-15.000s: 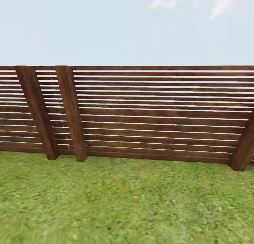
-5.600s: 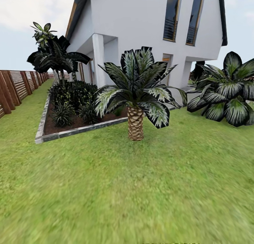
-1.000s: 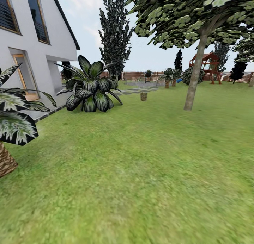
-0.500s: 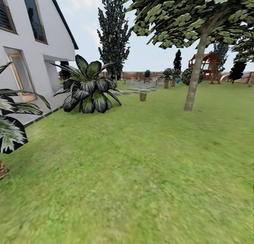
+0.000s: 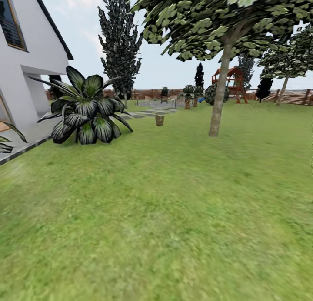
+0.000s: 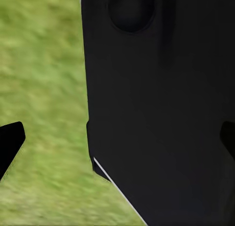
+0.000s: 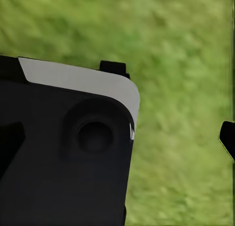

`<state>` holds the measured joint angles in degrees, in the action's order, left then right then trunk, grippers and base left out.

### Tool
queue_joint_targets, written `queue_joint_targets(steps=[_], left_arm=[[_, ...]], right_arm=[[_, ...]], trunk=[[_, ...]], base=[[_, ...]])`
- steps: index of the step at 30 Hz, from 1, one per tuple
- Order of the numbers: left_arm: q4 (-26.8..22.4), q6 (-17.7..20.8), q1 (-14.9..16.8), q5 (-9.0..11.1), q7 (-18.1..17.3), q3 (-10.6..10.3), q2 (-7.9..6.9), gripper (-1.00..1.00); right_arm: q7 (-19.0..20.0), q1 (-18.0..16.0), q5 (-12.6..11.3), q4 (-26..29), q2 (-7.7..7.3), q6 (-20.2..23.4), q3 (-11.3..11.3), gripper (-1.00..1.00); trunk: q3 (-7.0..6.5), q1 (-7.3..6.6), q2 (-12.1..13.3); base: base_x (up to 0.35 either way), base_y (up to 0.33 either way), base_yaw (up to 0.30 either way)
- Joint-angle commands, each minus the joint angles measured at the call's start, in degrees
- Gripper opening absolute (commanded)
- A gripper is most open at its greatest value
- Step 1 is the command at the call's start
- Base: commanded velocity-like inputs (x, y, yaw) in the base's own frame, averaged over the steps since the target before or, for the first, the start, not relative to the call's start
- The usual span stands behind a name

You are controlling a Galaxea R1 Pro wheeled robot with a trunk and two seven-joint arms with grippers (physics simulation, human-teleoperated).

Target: Take the three Easter eggs out of the wicker basket on the lawn in the garden, then place them on the lawn next to a single tree (choose any tree) so that all three eggs are next to the same tree and none are left in the basket.

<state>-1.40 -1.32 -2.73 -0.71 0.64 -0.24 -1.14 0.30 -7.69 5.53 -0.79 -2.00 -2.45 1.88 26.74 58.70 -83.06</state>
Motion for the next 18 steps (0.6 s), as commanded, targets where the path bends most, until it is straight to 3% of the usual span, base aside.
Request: queue_joint_targets(steps=[1,18], left_arm=[[-0.09,-0.09,-0.04,-0.08,0.07,-0.02,0.0,1.0],[-0.09,-0.09,-0.02,-0.08,0.07,-0.02,0.0,1.0]], right_arm=[[0.03,-0.05,0.55,-0.09,-0.01,-0.19,0.14,1.0],[-0.04,-0.05,0.69,-0.13,0.07,-0.13,0.17,1.0]], trunk=[[0.04,0.03,-0.02],[0.04,0.03,-0.02]], base=[[0.312,-0.074,-0.051],[0.312,-0.082,-0.004]])
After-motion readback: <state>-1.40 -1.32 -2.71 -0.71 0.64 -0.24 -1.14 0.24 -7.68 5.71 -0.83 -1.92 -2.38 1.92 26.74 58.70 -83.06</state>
